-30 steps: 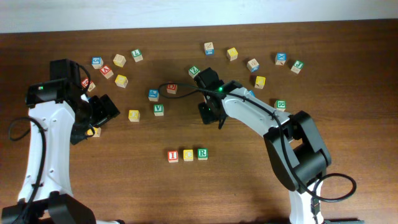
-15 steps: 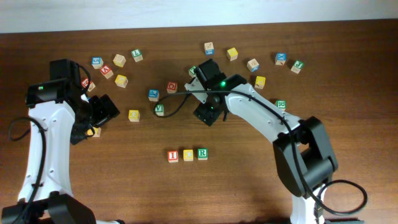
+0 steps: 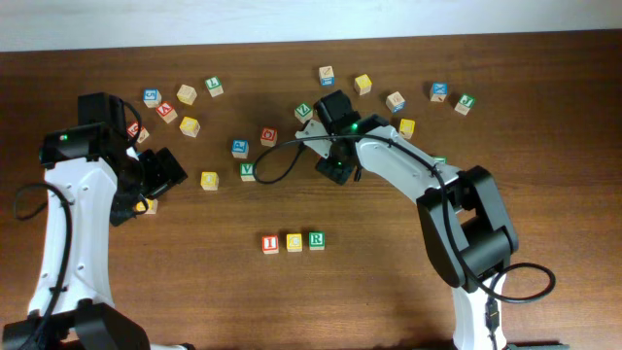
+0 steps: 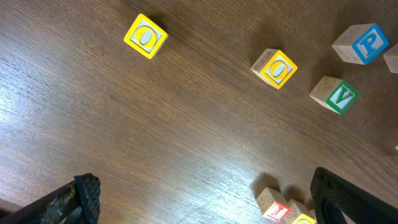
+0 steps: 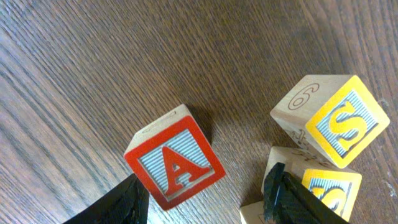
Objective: Spell out ICRA
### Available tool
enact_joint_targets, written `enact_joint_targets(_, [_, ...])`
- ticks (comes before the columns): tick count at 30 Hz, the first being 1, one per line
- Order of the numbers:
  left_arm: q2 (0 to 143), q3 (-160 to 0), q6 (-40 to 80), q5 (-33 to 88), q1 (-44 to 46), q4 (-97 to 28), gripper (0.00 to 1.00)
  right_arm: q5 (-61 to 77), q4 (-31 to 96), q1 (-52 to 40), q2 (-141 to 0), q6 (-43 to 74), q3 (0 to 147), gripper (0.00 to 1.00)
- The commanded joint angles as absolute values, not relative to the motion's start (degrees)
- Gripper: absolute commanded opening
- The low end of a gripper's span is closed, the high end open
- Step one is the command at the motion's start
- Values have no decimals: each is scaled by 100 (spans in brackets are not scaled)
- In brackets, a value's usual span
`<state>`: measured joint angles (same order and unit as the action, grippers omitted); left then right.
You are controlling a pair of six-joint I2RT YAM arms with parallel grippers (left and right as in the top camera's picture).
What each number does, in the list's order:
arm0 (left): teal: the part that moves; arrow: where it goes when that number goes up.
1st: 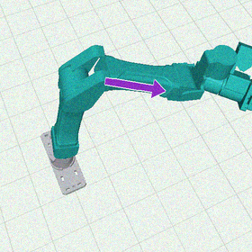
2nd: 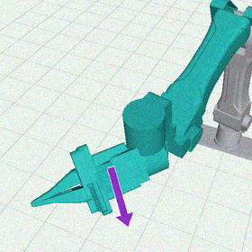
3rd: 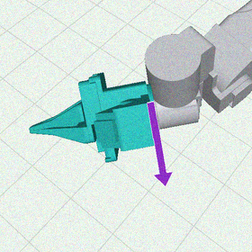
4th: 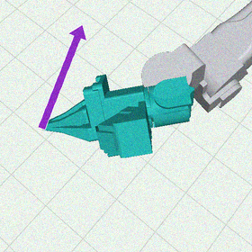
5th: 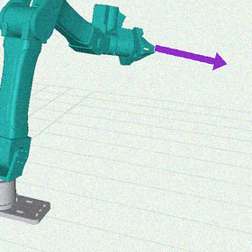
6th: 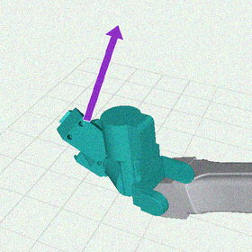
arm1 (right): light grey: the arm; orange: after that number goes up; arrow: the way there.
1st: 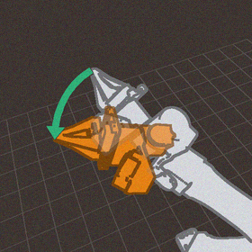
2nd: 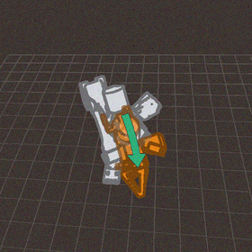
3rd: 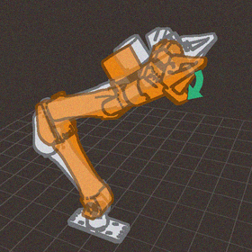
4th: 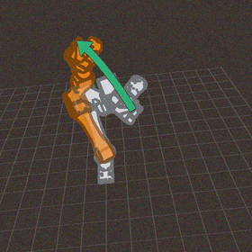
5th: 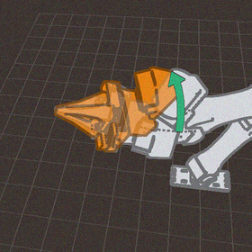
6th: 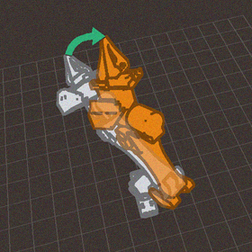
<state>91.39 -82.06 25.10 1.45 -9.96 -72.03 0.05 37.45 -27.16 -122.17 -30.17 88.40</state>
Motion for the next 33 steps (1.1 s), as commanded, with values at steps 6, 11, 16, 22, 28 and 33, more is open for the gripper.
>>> enact_joint_targets(6, [9115, -8217, 2563, 123, -1028, -7210, 99, 281, 3697, -2746, -12317, -2980, 8899, 54])
enact_joint_targets(11, [9115, -8217, 2563, 123, -1028, -7210, 99, 360, 3603, -2746, -12317, -2978, 8897, 50])
enact_joint_targets(16, [9115, -8217, 2563, 123, -1028, -7210, 99, 541, 3774, -2746, -12317, -2749, 8897, 37])
enact_joint_targets(22, [9115, -8217, 2563, 123, -1028, -7210, 99, 561, 3795, -2749, -12289, -2152, 8906, 28])
enact_joint_targets(28, [9115, -8217, 2563, 123, -1028, -7210, 99, 537, 4206, -2779, -12272, -1125, 8923, 58])
enact_joint_targets(33, [9115, -8217, 2563, 123, -1028, -7207, 99, 261, 3640, -2779, -12274, -1457, 8921, 61])
